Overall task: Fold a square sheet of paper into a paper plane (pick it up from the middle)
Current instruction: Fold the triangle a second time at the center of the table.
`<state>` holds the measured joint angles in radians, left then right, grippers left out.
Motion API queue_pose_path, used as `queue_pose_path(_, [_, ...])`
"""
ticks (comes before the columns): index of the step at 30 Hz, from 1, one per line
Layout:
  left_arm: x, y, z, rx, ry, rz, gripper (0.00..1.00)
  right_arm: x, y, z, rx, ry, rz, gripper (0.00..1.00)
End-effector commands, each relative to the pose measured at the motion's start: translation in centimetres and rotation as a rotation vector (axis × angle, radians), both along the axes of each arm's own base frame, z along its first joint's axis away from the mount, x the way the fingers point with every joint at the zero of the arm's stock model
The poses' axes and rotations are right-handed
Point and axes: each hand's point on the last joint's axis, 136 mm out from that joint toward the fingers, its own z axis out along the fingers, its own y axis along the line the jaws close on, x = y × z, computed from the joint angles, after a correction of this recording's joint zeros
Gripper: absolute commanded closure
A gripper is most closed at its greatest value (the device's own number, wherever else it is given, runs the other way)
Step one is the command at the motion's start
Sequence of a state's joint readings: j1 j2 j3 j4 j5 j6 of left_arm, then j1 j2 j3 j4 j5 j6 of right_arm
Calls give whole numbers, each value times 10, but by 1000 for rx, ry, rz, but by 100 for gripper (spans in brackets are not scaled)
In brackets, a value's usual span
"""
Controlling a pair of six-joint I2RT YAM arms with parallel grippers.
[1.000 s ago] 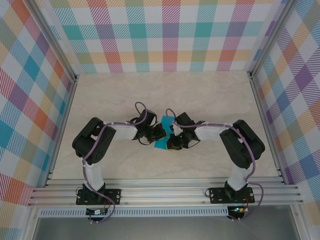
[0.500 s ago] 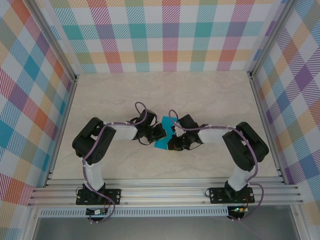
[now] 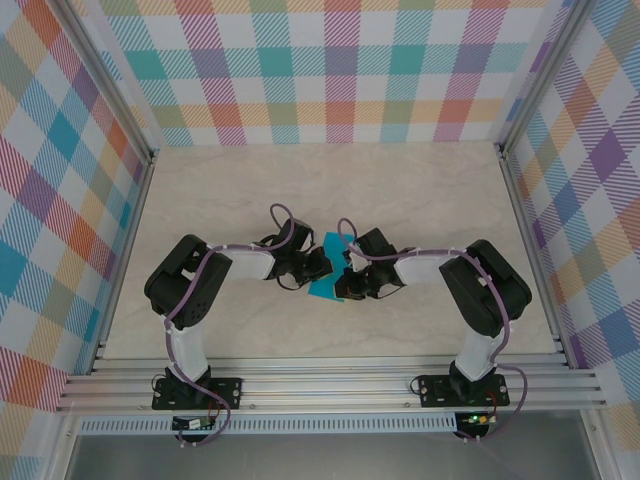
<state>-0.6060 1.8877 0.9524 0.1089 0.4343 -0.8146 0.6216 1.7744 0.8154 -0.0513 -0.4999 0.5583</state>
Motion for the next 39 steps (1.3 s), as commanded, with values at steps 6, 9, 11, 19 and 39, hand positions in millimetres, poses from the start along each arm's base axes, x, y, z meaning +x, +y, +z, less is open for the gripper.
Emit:
queue_pose_path(6, [-17,16,-25,79,73,-5,100,-26,-15,-12,36,48,-11,92])
queue_pose_path(9, [-17,17,-26,81,75,-5,100,-27,-17,-9,51,38,-14,91])
queue_pose_path(11, [-18,16,-27,79,75,-6,100,-26,-17,-6,56,30,-17,90])
queue_pose_path(19, [-17,14,-25,65,73,-14,100,2,-5,37,96,-65,-48,90])
queue_pose_path(39, [-8,-3,11,-17,2,-63,97,2,-18,-20,-67,36,-95,96])
